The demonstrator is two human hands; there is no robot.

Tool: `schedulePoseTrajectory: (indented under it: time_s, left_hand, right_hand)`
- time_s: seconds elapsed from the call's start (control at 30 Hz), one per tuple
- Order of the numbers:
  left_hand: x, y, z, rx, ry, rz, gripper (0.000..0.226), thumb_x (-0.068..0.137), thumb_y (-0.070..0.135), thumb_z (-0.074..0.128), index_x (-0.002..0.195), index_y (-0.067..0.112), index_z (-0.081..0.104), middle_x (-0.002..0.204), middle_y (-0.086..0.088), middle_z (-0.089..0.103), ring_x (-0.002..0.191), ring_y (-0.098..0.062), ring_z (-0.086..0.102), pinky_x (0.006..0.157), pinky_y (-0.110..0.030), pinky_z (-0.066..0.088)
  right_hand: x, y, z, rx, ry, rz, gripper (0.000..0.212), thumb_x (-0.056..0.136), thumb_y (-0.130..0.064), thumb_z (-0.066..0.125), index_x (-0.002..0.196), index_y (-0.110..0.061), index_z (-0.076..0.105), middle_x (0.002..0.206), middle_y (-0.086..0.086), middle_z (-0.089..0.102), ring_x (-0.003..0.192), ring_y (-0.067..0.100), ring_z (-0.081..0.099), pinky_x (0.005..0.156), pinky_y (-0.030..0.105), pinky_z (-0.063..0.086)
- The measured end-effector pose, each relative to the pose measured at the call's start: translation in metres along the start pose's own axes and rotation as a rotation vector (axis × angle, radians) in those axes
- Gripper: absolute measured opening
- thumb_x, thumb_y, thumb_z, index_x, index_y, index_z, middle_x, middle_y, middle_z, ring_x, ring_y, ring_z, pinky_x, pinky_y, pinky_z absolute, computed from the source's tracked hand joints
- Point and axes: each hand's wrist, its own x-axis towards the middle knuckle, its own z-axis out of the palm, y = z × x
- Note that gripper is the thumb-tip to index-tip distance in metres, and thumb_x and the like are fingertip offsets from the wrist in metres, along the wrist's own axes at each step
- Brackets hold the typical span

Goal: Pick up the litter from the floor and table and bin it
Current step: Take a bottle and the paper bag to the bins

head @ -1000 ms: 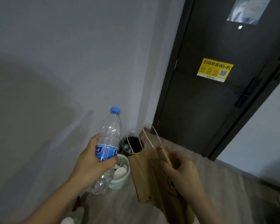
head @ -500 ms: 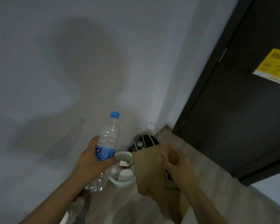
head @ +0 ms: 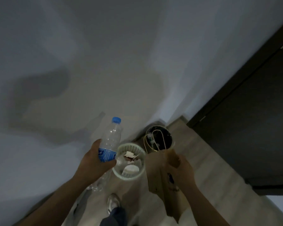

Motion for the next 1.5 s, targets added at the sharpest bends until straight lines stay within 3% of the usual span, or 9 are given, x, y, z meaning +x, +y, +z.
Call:
schedulePoseTrajectory:
  time_s: [0.13, 0.23, 0.37, 0.8, 0.9, 1.03, 1.2, 1.3, 1.5]
  left_hand:
    - [0.03, -0.011, 0.008, 0.024, -0.025, -0.052, 0.078, 0.067, 0.031, 0.084, 0.13, 0.028, 0.038, 0.087, 0.017, 0.058, 0.074, -0.001, 0.059, 0.056, -0.014, 0.042]
    - [0.04, -0.015, 0.012, 0.051, -0.038, -0.1, 0.082, 0.068, 0.032, 0.082, 0.134, 0.028, 0.035, 0.084, 0.019, 0.054, 0.07, 0.002, 0.056, 0.052, -0.01, 0.038]
    - [0.046, -0.027, 0.015, 0.068, -0.022, -0.171, 0.08, 0.067, 0.032, 0.082, 0.132, 0.03, 0.035, 0.081, 0.018, 0.053, 0.065, 0.001, 0.056, 0.044, -0.006, 0.037]
    - [0.058, -0.085, 0.067, 0.04, -0.018, -0.359, 0.075, 0.064, 0.035, 0.082, 0.123, 0.034, 0.036, 0.088, 0.015, 0.057, 0.072, 0.002, 0.061, 0.055, -0.011, 0.046]
    - [0.062, -0.104, 0.087, 0.031, -0.043, -0.366, 0.082, 0.065, 0.036, 0.081, 0.126, 0.044, 0.027, 0.086, 0.018, 0.055, 0.069, 0.005, 0.061, 0.049, -0.009, 0.045]
    - [0.074, -0.133, 0.112, 0.099, -0.081, -0.397, 0.085, 0.069, 0.034, 0.081, 0.137, 0.029, 0.03, 0.088, 0.019, 0.05, 0.073, 0.002, 0.058, 0.05, -0.01, 0.043]
    - [0.099, -0.167, 0.139, 0.125, -0.108, -0.441, 0.088, 0.07, 0.033, 0.081, 0.14, 0.028, 0.028, 0.087, 0.02, 0.045, 0.072, 0.003, 0.053, 0.046, -0.008, 0.04]
    - [0.11, -0.186, 0.154, 0.111, -0.118, -0.454, 0.09, 0.068, 0.033, 0.081, 0.14, 0.028, 0.028, 0.096, 0.013, 0.05, 0.08, -0.004, 0.058, 0.061, -0.014, 0.046]
    - [0.118, -0.201, 0.17, 0.146, -0.154, -0.46, 0.089, 0.071, 0.032, 0.08, 0.142, 0.027, 0.026, 0.102, 0.008, 0.048, 0.08, -0.005, 0.055, 0.057, -0.012, 0.041]
  right_hand:
    - [0.035, -0.012, 0.017, -0.121, -0.117, 0.008, 0.025, 0.099, -0.022, 0.047, 0.12, -0.009, 0.05, 0.117, 0.003, 0.057, 0.108, 0.017, 0.056, 0.092, 0.022, 0.042]
    - [0.054, -0.015, 0.027, 0.023, -0.099, 0.024, 0.006, 0.094, -0.016, 0.054, 0.093, -0.022, 0.056, 0.083, -0.01, 0.058, 0.077, 0.011, 0.057, 0.061, 0.009, 0.041]
    - [0.081, -0.02, 0.037, 0.069, -0.144, 0.048, 0.014, 0.085, -0.018, 0.058, 0.073, -0.022, 0.054, 0.065, -0.005, 0.058, 0.061, 0.01, 0.055, 0.051, 0.019, 0.037]
    - [0.199, -0.012, 0.123, -0.065, -0.297, -0.131, 0.024, 0.089, -0.015, 0.051, 0.065, -0.02, 0.048, 0.06, -0.002, 0.054, 0.059, 0.017, 0.053, 0.051, 0.028, 0.033]
    - [0.223, -0.002, 0.155, -0.07, -0.319, -0.165, 0.021, 0.092, -0.018, 0.051, 0.074, -0.01, 0.058, 0.066, 0.003, 0.059, 0.065, 0.022, 0.058, 0.056, 0.03, 0.039]
    - [0.251, 0.013, 0.201, -0.148, -0.311, -0.163, 0.014, 0.093, -0.017, 0.049, 0.08, -0.018, 0.055, 0.071, -0.003, 0.056, 0.07, 0.018, 0.055, 0.051, 0.025, 0.032]
    - [0.285, 0.034, 0.25, -0.255, -0.363, -0.198, 0.017, 0.09, -0.011, 0.051, 0.098, -0.006, 0.065, 0.097, 0.015, 0.068, 0.094, 0.032, 0.063, 0.068, 0.027, 0.036]
    - [0.299, 0.043, 0.272, -0.311, -0.378, -0.221, 0.021, 0.092, -0.015, 0.049, 0.105, -0.008, 0.064, 0.104, 0.016, 0.068, 0.099, 0.033, 0.061, 0.07, 0.027, 0.035]
    - [0.306, 0.053, 0.289, -0.258, -0.439, -0.161, 0.043, 0.092, -0.013, 0.053, 0.134, -0.008, 0.049, 0.126, 0.018, 0.06, 0.116, 0.035, 0.056, 0.096, 0.04, 0.045]
